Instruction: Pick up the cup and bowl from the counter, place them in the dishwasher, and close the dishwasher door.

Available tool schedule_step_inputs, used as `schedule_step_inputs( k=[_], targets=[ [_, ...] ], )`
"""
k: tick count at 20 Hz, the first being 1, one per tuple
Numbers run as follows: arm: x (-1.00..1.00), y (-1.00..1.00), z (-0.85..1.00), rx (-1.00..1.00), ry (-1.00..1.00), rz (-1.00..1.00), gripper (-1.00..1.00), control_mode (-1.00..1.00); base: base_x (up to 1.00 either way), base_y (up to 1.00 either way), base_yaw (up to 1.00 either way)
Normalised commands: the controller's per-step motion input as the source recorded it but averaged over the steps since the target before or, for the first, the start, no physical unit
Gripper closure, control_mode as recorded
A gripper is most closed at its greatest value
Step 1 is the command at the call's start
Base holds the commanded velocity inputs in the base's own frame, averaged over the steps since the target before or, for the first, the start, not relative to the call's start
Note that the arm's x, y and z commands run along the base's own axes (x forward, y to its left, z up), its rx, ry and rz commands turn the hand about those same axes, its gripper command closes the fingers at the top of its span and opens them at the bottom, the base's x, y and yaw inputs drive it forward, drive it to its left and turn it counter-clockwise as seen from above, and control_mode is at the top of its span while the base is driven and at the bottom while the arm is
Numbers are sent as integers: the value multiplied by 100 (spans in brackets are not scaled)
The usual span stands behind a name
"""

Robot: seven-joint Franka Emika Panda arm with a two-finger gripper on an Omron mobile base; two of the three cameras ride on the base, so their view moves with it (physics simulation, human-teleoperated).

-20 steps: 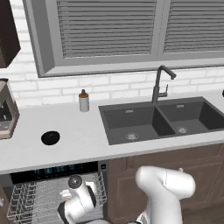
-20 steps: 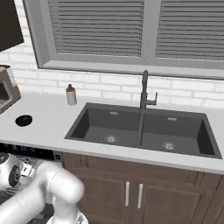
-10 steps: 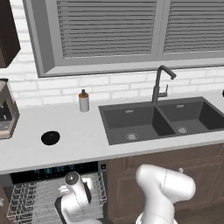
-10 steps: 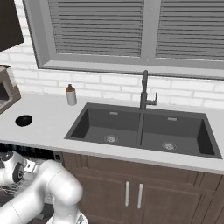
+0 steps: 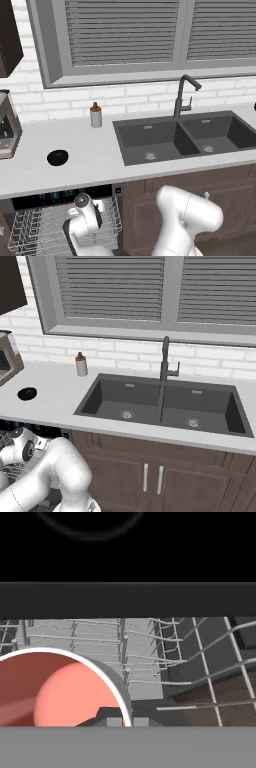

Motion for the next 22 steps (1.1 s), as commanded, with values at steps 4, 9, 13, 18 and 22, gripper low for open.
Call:
schedule_step_inputs(
  k=[4, 9, 13, 18, 22],
  targets=[
    [27, 28, -44, -4, -2, 0, 100, -100, 0, 0, 0],
    [19, 29, -47, -2, -2, 0, 100, -100, 0, 0, 0],
    [6, 25, -33, 0, 0, 0, 100, -100, 0, 0, 0],
    [-20, 21, -7, 0, -1, 0, -100, -100, 0, 0, 0],
    [-72, 14, 0, 0, -11, 0, -100, -100, 0, 0, 0]
  ],
)
